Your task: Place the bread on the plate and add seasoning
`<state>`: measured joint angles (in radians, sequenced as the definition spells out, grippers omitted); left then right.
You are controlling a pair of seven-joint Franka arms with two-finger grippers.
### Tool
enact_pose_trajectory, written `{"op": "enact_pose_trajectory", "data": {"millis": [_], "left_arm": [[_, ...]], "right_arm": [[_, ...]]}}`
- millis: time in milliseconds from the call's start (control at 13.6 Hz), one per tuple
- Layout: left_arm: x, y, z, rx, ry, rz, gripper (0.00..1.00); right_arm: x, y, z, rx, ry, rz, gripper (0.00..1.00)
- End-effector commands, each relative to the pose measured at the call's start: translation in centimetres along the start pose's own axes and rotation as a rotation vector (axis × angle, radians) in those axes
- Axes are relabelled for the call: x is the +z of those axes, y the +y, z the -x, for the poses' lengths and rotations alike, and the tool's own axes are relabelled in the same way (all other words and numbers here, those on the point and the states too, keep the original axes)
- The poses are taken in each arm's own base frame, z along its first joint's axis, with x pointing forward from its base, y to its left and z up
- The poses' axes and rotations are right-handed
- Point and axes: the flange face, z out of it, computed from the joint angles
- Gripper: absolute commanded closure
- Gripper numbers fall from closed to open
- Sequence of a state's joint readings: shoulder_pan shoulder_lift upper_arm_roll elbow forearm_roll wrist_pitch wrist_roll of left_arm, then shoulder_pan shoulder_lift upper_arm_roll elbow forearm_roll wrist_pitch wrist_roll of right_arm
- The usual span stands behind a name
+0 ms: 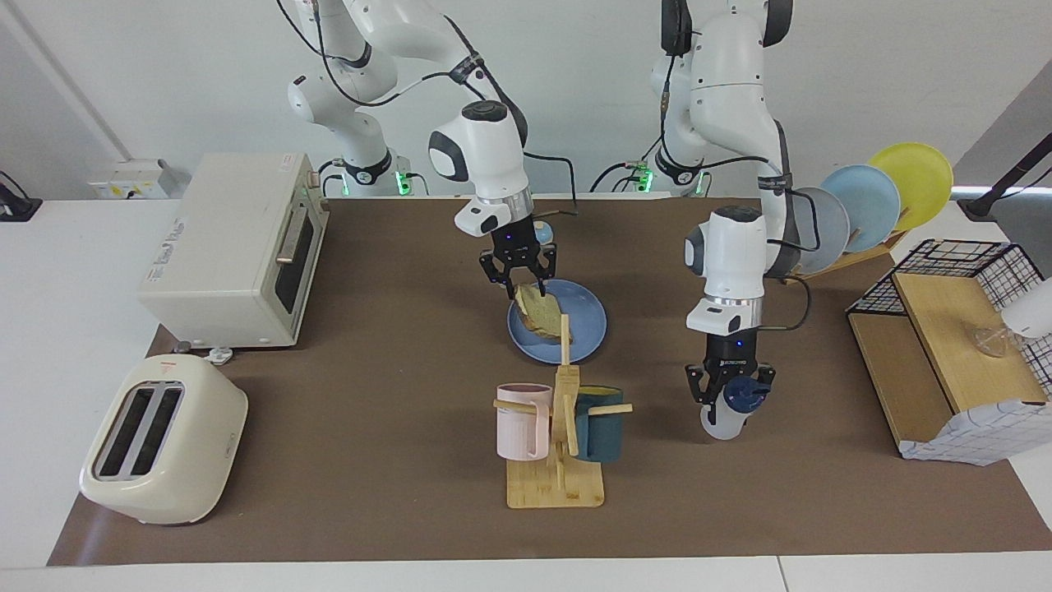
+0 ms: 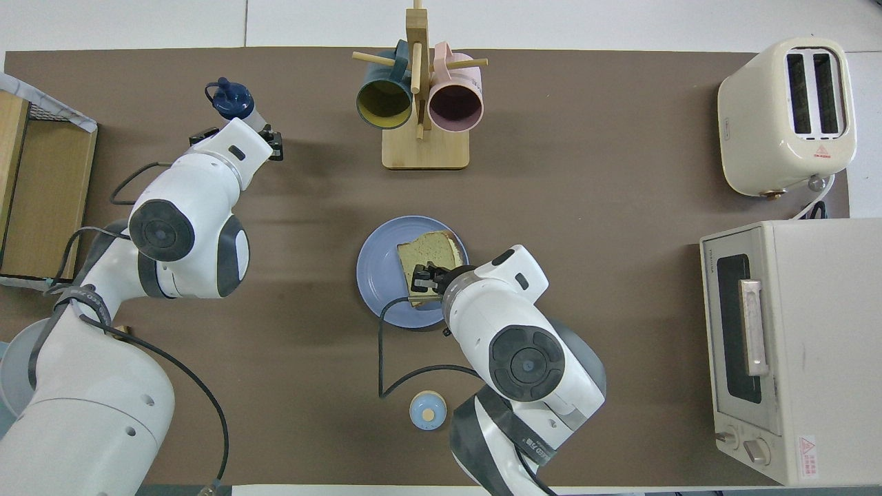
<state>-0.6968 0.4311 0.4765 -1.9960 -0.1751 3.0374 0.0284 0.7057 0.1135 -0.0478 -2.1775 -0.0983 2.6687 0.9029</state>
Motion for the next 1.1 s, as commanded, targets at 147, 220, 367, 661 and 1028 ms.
{"op": "enact_pose_trajectory", "data": {"millis": [147, 220, 367, 661, 1028], "left_arm": [[-2.7, -1.7, -2.8, 0.114, -0.087, 0.032, 1.00], [-3.0, -1.9, -2.9, 0.115, -0.097, 0.035, 1.00], [-4.5, -2.2, -3.4, 0.164, -0.124, 0.059, 1.00], [-8.4, -4.8, -4.3, 0.263, -0.215, 0.129, 1.00], [-14.6, -7.5, -4.5, 0.449, -0.308, 0.270, 1.00]], "right_arm": [[-0.6, 0.4, 0.4, 0.076, -0.011, 0.000, 0.48], [-0.6, 0.4, 0.4, 0.078, -0.010, -0.001, 0.48], [-0.4, 0.8, 0.5, 0.074, -0.011, 0.000, 0.42], [-0.1, 1.6, 0.7, 0.092, -0.015, 0.009, 0.23], [0.1, 1.8, 0.8, 0.123, -0.010, 0.000, 0.23]]}}
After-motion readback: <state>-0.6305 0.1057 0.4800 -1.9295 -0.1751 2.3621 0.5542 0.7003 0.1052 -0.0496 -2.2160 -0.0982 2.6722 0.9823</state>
